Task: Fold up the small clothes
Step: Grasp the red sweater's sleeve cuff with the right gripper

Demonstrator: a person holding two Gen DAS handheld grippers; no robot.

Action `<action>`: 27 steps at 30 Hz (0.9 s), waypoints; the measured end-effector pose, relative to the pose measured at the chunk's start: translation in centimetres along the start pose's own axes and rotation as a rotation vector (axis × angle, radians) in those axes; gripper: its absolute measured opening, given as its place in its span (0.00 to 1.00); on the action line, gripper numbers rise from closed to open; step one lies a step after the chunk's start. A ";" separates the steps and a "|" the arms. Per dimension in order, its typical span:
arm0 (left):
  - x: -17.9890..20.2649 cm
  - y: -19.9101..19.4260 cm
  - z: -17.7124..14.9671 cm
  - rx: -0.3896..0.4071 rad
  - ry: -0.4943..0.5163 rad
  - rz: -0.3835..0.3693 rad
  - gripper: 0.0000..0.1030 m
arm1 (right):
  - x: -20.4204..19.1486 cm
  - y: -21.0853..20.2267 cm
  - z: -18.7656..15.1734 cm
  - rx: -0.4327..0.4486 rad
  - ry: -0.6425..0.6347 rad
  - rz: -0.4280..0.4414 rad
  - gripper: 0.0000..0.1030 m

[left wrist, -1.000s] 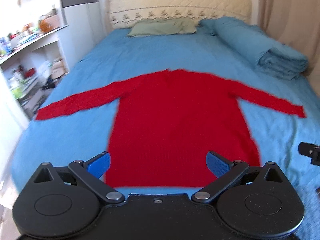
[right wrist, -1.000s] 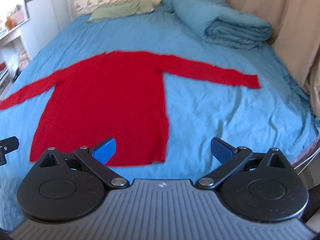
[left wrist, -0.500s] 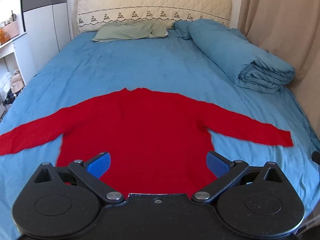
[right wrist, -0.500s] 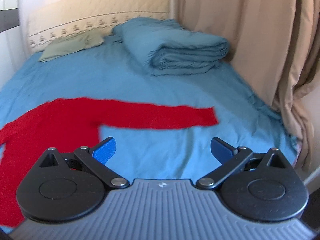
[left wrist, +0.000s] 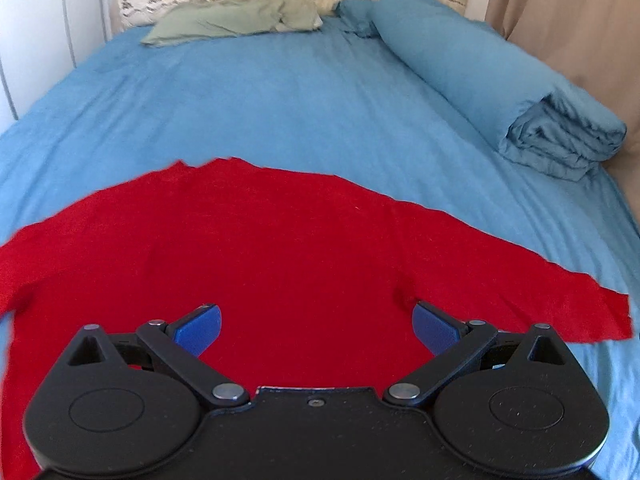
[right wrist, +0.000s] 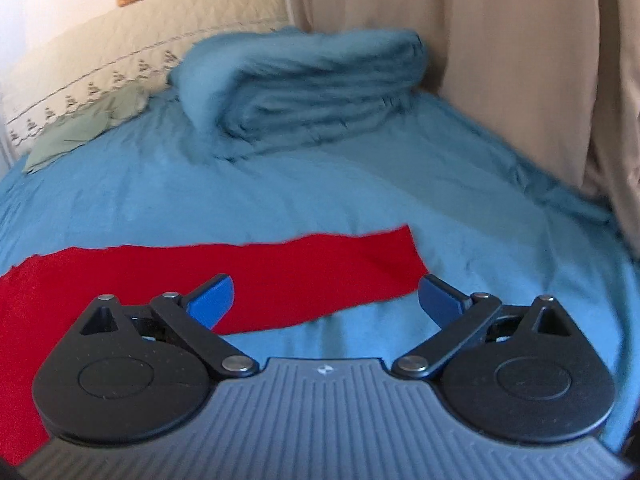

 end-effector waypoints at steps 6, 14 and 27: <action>1.3 7.5 1.4 -0.044 0.030 -0.016 1.00 | 2.7 6.6 -2.5 -0.082 0.085 -0.059 0.85; 2.3 10.7 2.5 -0.120 0.039 0.020 1.00 | 6.0 10.8 -2.9 -0.104 0.345 -0.105 0.64; -4.1 5.6 4.6 -0.149 -0.029 0.092 1.00 | -2.2 6.3 4.5 -0.040 0.262 -0.005 0.19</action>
Point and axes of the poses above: each gripper's, at about its wrist camera, not at the fingertips, and y roughly the way its jaws point, x to its right, z to its top, the point moved 3 cm from there along y, roughly the way its jaws point, and after that the axes turned 2 degrees about -y, right-handed, at the moved point
